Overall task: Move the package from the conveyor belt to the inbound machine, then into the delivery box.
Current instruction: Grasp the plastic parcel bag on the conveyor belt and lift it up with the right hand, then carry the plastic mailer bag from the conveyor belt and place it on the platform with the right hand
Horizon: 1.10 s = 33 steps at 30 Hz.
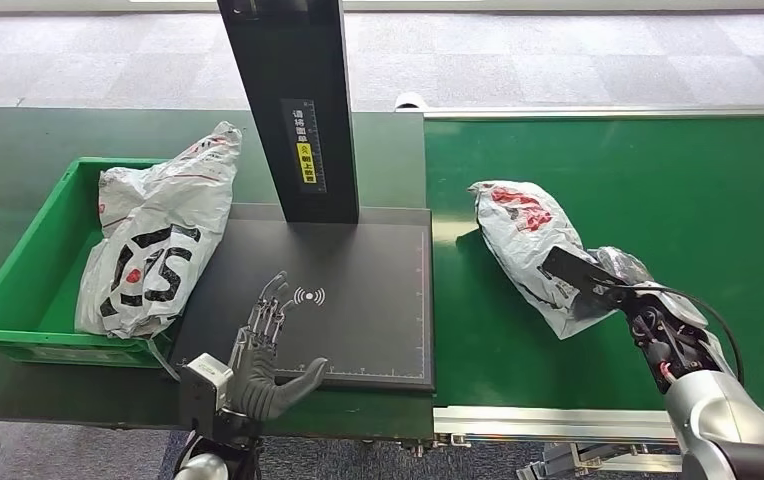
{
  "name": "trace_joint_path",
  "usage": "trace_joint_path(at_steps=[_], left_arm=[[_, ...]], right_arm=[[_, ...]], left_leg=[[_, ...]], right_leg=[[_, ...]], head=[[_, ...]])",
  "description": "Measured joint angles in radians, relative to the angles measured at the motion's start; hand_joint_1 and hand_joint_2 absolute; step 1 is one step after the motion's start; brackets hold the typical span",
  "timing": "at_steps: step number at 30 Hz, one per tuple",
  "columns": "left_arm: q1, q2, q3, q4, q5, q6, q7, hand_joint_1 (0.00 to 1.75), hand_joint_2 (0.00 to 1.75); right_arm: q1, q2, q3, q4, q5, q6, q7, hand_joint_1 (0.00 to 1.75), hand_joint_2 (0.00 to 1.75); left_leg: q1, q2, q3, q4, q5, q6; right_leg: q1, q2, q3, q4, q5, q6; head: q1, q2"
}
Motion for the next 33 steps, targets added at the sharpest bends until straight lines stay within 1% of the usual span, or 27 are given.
trace_joint_path(at_steps=[4, 10, 12, 14, 17, 20, 22, 24, 26, 29, 31, 33], left_arm=[[0.005, -0.001, 0.009, -0.009, 0.0, 0.002, -0.003, 0.0, 1.75], [0.009, -0.002, 0.013, -0.015, 0.0, 0.002, -0.003, 0.0, 1.75], [0.011, -0.002, 0.016, -0.018, 0.003, 0.006, -0.008, 0.0, 1.75], [0.015, -0.003, 0.019, -0.022, 0.013, 0.021, -0.021, 0.0, 1.75], [0.019, -0.007, 0.026, -0.033, 0.042, 0.052, -0.051, 0.0, 1.75], [0.019, -0.011, 0.032, -0.038, 0.072, 0.079, -0.076, 0.0, 1.75], [0.018, -0.013, 0.036, -0.038, 0.082, 0.099, -0.086, 0.0, 1.75], [0.014, -0.013, 0.037, -0.038, 0.081, 0.12, -0.092, 0.0, 1.75], [0.009, -0.013, 0.038, -0.038, 0.078, 0.133, -0.093, 0.0, 1.75], [-0.003, -0.013, 0.039, -0.035, 0.074, 0.145, -0.093, 0.0, 1.75], [-0.014, -0.013, 0.039, -0.029, 0.073, 0.149, -0.093, 0.0, 1.75], [-0.022, -0.013, 0.039, -0.021, 0.073, 0.147, -0.092, 0.0, 1.75]], right_arm=[[-0.015, 0.017, 0.008, -0.006, -0.005, -0.009, -0.002, 1.75, 1.75], [-0.016, 0.028, 0.01, -0.01, -0.008, -0.011, -0.007, 1.75, 1.75], [-0.016, 0.032, 0.011, -0.013, -0.017, -0.035, -0.023, 1.75, 1.75], [-0.016, 0.038, 0.011, -0.022, -0.046, -0.116, -0.067, 1.75, 1.75], [-0.008, 0.056, 0.005, -0.062, -0.134, -0.319, -0.18, 1.75, 1.75], [0.023, 0.077, -0.008, -0.139, -0.214, -0.503, -0.289, 1.75, 1.75], [0.057, 0.087, -0.009, -0.202, -0.22, -0.603, -0.325, 1.75, 1.75], [0.103, 0.094, 0.0, -0.275, -0.207, -0.678, -0.338, 1.75, 1.75], [0.159, 0.102, 0.02, -0.359, -0.176, -0.718, -0.35, 1.75, 1.75], [0.247, 0.121, 0.088, -0.5, -0.095, -0.727, -0.364, 1.75, 1.75], [0.298, 0.134, 0.171, -0.587, -0.036, -0.731, -0.319, 1.75, 1.75], [0.337, 0.142, 0.262, -0.656, -0.009, -0.735, -0.265, 1.75, 1.75]], left_leg=[[0.0, 0.0, 0.0, 0.0, 0.0, 0.0], [0.0, 0.0, 0.0, 0.0, 0.0, 0.0], [0.0, 0.0, 0.0, 0.0, 0.0, 0.0], [0.0, 0.0, -0.001, 0.0, 0.0, 0.0], [0.0, 0.0, 0.0, 0.0, 0.0, 0.0], [0.001, 0.0, 0.0, 0.0, 0.0, 0.0], [0.001, 0.0, 0.0, 0.0, 0.0, 0.0], [0.001, 0.0, 0.0, 0.0, 0.0, 0.0], [0.001, 0.0, 0.0, 0.0, 0.0, 0.0], [0.001, 0.001, 0.0, 0.0, 0.0, 0.0], [0.001, 0.001, 0.0, -0.001, 0.0, 0.0], [0.002, 0.001, 0.0, -0.001, 0.0, 0.0]], right_leg=[[0.0, 0.0, 0.0, 0.0, 0.0, 0.0], [0.0, 0.0, 0.0, 0.0, 0.0, 0.0], [0.0, 0.0, 0.0, 0.0, 0.0, 0.0], [0.0, 0.0, 0.0, 0.0, 0.0, 0.0], [0.0, 0.001, -0.001, 0.0, 0.0, 0.0], [0.001, 0.0, -0.001, 0.0, 0.0, 0.0], [0.001, 0.0, -0.001, 0.0, 0.0, 0.0], [0.001, 0.0, -0.001, 0.0, 0.0, 0.0], [0.001, 0.0, -0.001, 0.0, 0.0, 0.0], [0.001, 0.001, -0.001, 0.0, 0.0, 0.0], [0.001, 0.001, -0.001, 0.0, 0.0, 0.0], [0.002, 0.001, -0.001, 0.0, -0.001, -0.001]], head=[[0.0, 0.0], [0.0, 0.0], [0.0, 0.0], [0.0, 0.0], [0.0, 0.0], [0.0, 0.0], [0.0, 0.0], [0.0, 0.0], [0.0, 0.0], [0.0, 0.0], [0.0, 0.0], [0.0, 0.0]])
